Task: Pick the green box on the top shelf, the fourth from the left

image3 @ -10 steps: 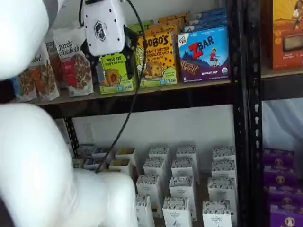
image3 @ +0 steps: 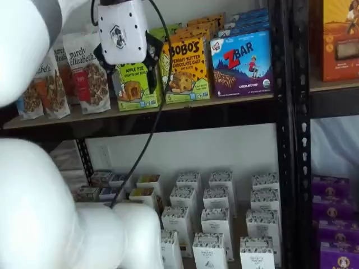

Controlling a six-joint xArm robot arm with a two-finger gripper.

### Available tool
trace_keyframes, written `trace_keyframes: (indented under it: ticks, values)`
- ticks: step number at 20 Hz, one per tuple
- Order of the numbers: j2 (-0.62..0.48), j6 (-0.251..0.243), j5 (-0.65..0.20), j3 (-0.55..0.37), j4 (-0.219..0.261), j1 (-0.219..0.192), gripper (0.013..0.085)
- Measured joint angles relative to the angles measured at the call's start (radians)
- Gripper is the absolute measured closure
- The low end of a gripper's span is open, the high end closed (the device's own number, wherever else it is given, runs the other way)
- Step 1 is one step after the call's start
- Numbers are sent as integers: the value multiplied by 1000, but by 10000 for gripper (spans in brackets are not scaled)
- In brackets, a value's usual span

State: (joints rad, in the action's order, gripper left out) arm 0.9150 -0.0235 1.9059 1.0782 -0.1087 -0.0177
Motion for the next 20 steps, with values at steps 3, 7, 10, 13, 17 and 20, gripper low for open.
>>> trace_keyframes:
  ticks: [3,7,10,13,17,20]
  values:
    - [1,-24,-18,-6,15,30,130]
    - [-7,-60,-60,-20,32,75,130]
    - [-18,-84,-110,-33,38,103,130]
    - [-38,-114,-155,-38,58,140,130]
    - [-71,-153,-225,-35,87,187,130]
    - [-112,-184,-261,-14,109,221,130]
